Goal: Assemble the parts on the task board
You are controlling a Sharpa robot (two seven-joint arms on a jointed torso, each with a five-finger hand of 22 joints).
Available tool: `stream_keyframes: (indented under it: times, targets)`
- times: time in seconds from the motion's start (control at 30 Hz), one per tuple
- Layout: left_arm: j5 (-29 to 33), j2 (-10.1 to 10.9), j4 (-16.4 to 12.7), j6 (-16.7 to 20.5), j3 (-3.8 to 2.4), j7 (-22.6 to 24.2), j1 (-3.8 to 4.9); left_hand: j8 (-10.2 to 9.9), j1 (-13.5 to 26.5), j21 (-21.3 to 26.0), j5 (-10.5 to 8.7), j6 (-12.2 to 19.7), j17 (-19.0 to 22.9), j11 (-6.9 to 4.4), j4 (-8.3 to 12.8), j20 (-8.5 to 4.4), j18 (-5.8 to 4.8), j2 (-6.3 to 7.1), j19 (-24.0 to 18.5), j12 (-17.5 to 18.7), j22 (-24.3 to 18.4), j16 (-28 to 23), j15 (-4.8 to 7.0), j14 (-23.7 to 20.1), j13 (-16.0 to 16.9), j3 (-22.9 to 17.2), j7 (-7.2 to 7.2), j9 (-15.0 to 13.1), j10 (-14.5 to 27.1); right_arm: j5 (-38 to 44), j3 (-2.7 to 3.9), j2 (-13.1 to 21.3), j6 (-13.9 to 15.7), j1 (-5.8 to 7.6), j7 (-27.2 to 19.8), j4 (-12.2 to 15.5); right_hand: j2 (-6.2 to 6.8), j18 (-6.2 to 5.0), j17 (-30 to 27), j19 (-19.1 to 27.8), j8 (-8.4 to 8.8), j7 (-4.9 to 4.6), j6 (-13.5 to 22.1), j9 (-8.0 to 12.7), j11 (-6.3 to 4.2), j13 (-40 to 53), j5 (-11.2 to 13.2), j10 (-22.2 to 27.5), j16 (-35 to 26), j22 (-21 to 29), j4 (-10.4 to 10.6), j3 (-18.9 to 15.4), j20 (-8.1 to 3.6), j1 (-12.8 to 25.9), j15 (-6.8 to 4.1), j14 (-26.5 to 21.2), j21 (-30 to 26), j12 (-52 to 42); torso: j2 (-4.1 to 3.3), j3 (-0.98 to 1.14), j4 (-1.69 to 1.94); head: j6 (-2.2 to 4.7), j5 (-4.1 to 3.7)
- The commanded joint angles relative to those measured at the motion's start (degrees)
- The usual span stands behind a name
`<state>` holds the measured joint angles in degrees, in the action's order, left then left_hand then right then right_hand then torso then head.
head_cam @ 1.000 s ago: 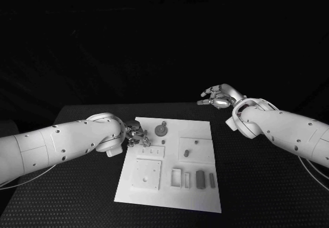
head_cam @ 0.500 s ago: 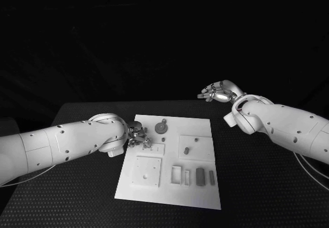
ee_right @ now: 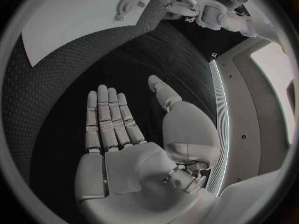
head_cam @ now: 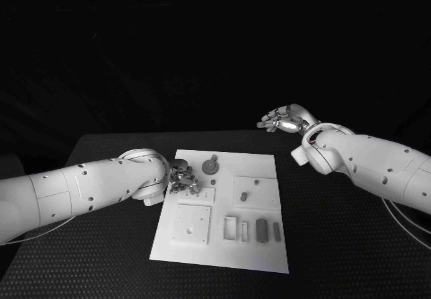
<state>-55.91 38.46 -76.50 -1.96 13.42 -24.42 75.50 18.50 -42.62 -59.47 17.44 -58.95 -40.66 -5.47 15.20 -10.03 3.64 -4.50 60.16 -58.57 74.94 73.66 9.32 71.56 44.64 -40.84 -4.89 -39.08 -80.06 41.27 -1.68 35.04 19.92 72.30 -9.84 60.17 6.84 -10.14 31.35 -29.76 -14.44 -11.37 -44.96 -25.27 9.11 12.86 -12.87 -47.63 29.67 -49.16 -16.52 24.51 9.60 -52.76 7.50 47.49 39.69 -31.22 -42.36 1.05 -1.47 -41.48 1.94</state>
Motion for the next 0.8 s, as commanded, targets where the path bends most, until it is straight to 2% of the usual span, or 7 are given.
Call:
stream_keyframes:
  times: [0.03,0.8]
  targets:
    - [-0.10,-0.15,-0.15,-0.35,-0.01,0.15,0.00,0.06,0.75,-0.36,0.36,-8.38,0.17,-0.54,0.05,-5.41,0.44,-0.03,-0.20,0.07,1.07,0.24,2.34,1.87,-0.10,-0.72,4.46,-0.15,0.13,-0.51,0.03,-0.09,-1.11,0.02,-0.76,-0.10,0.13,0.25,-0.10,0.05,-0.31,-0.70,0.35,0.09,0.07,-0.14,0.20,-0.46,-0.28,0.06,-0.09,-0.27,0.39,-0.60,0.40,0.04,-0.27,0.33,0.00,0.01,-0.01,-0.08,-0.09]
    - [-4.93,-1.10,0.44,-1.51,-0.01,-0.75,-0.50,0.12,2.44,-0.69,1.53,-9.42,0.74,-0.81,0.44,-5.35,0.36,-0.71,-0.21,0.05,1.02,0.76,2.37,1.95,-0.27,-1.72,4.75,-0.84,0.05,-0.52,0.03,-0.17,-1.33,0.01,-0.75,-0.05,-0.04,0.16,-1.07,0.39,-0.41,-0.70,0.33,0.43,0.10,-1.58,-0.91,-0.70,-0.47,0.02,-0.04,-0.23,0.73,-1.03,0.61,-0.16,-0.68,0.48,-0.02,0.02,0.00,-0.48,-0.08]
